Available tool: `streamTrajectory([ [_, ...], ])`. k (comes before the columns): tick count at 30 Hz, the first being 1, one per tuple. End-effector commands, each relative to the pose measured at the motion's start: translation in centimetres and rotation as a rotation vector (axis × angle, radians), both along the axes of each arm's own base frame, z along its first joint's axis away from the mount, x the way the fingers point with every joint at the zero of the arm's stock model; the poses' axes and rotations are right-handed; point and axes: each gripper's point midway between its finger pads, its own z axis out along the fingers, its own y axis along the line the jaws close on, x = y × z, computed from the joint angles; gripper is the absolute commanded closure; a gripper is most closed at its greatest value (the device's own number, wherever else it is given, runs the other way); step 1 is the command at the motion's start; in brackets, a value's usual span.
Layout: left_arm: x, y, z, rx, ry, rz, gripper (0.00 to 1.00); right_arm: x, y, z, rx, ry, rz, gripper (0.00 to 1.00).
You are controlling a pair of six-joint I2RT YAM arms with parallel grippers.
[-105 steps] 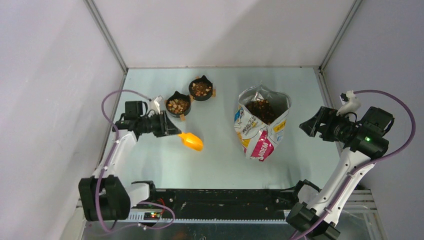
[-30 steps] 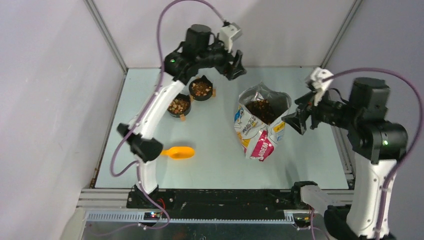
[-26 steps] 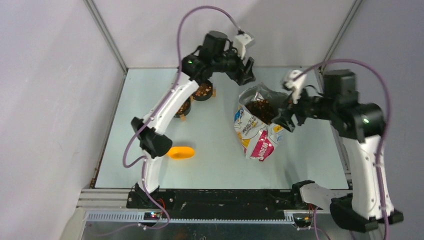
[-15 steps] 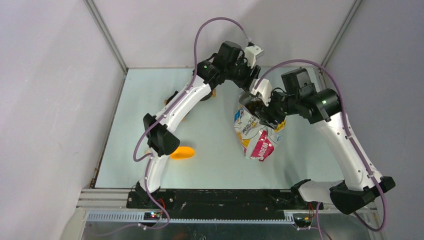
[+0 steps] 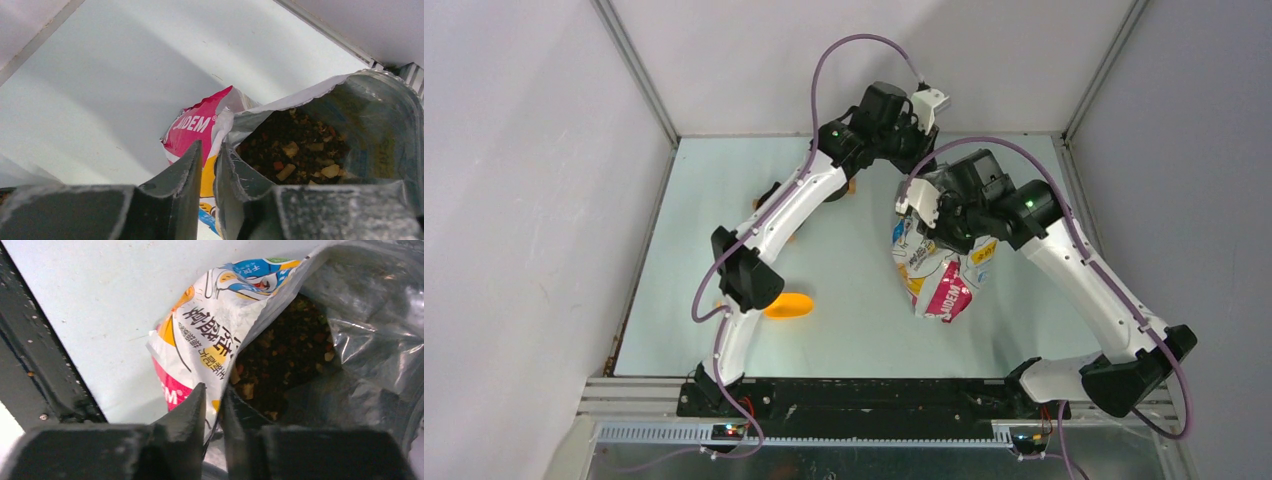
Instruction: Serve the pet food
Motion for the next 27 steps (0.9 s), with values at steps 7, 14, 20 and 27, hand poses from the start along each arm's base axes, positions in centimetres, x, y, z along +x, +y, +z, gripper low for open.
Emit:
streamTrajectory([
  [7, 2.0, 4.0, 0.8, 0.067, -0.054, 0.152, 1.00, -8.1, 1.4, 6.2, 0.171, 0.017, 0.306, 1.00],
  [14, 2.4, 10.2, 8.3, -0.047, -0.125, 0.359, 1.00, -11.7, -1.0, 7.1, 0.114, -0.013, 0.465, 1.00],
  [20, -2.7, 11.7, 8.4, -0.094, -0.014, 0.309, 1.00, -12.9, -3.3, 5.6, 0.021, -0.028, 0.472, 1.00],
  [27, -9.8, 12.0, 7.8, -0.077, -0.078, -0.106, 0.53, -13.4, -5.4, 3.0, -0.055, -0.049, 0.452, 0.74],
])
